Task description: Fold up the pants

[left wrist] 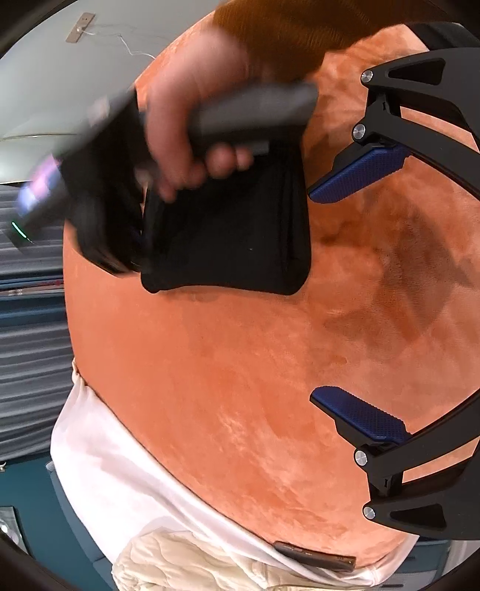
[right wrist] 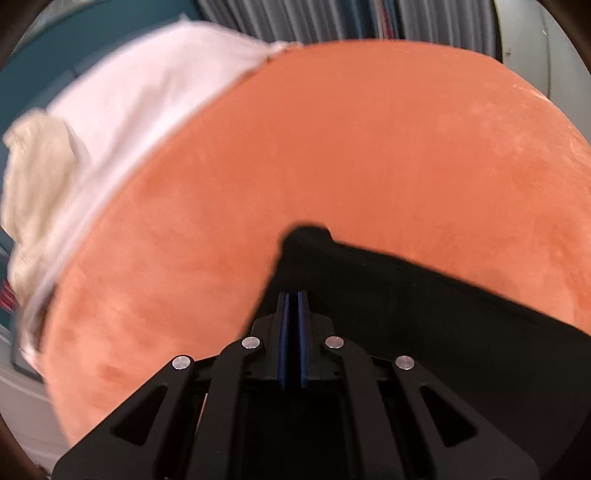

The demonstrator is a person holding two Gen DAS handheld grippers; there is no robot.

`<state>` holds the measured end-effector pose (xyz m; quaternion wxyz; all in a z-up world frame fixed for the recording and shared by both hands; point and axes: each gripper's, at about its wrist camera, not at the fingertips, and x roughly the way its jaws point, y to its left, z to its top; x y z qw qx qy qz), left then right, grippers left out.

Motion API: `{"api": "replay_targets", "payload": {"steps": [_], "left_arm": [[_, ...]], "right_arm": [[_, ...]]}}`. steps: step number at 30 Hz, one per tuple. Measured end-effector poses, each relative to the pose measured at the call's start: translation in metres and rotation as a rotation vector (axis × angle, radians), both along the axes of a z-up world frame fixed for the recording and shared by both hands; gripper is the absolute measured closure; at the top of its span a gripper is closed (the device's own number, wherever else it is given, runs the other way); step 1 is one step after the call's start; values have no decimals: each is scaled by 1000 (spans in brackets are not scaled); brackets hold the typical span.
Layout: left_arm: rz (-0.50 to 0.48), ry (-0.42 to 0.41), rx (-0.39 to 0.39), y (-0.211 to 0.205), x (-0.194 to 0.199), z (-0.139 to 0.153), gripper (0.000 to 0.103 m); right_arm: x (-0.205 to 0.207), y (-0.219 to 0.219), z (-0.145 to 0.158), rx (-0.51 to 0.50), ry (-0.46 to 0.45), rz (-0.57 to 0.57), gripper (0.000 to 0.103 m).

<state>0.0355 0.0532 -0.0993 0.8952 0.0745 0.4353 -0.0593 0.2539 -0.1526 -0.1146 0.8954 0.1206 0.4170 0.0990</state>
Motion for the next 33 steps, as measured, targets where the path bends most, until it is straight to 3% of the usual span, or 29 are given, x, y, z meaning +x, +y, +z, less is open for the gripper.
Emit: {"api": "replay_targets", "payload": {"steps": [3,6,7,9,10,11,13,15,17,18,19,20,22,24,26,29,33], "left_arm": [[0,6,7,-1,-1,-1,5],[-2,9,11,-6,-2,0,5],[-6,8,9,-9,-4,1,5],[-14,11,1,-14,-4,2,5],[-19,15,2,-18,-5,3,5],[-21,17,4,-22,-5,3,5],[-28,12,9,-30,-8,5,5],[-38,8,23,-38,-11,6,5],[-45,5,28,-45,-13,7,5],[-52,7,32,-48,-15,7,5],[-55,6,35,-49,-17,8,5],[-56,4,41,-52,-18,8,5],[-51,8,48,-54,-21,7,5],[-49,21,44,-57,-21,5,5],[-47,37,27,-59,-21,4,5],[-44,63,15,-59,-21,3,5],[-21,57,27,-58,-26,2,5]], "right_arm": [[-46,-50,17,-23,-77,-104,98],[-72,-126,-7,-80,0,-308,99],[-83,-164,-25,-55,38,-383,103],[-108,-202,-34,192,16,-410,103],[-124,-205,-23,207,-17,-454,103],[-135,-201,-12,160,-53,-456,96],[-154,-185,6,124,-123,-395,97],[-164,-177,-8,116,-88,-360,97],[-163,-182,-33,33,-21,-388,103],[-174,-189,-37,95,-41,-407,103],[-180,-190,-31,139,-49,-423,102],[-188,-187,-21,155,-64,-428,95],[-204,-167,0,129,-134,-362,95],[-209,-159,2,64,-115,-326,96],[-209,-169,-20,-24,-46,-350,98],[-232,-181,-15,83,-66,-396,93],[-259,-171,18,58,-127,-402,91]]}}
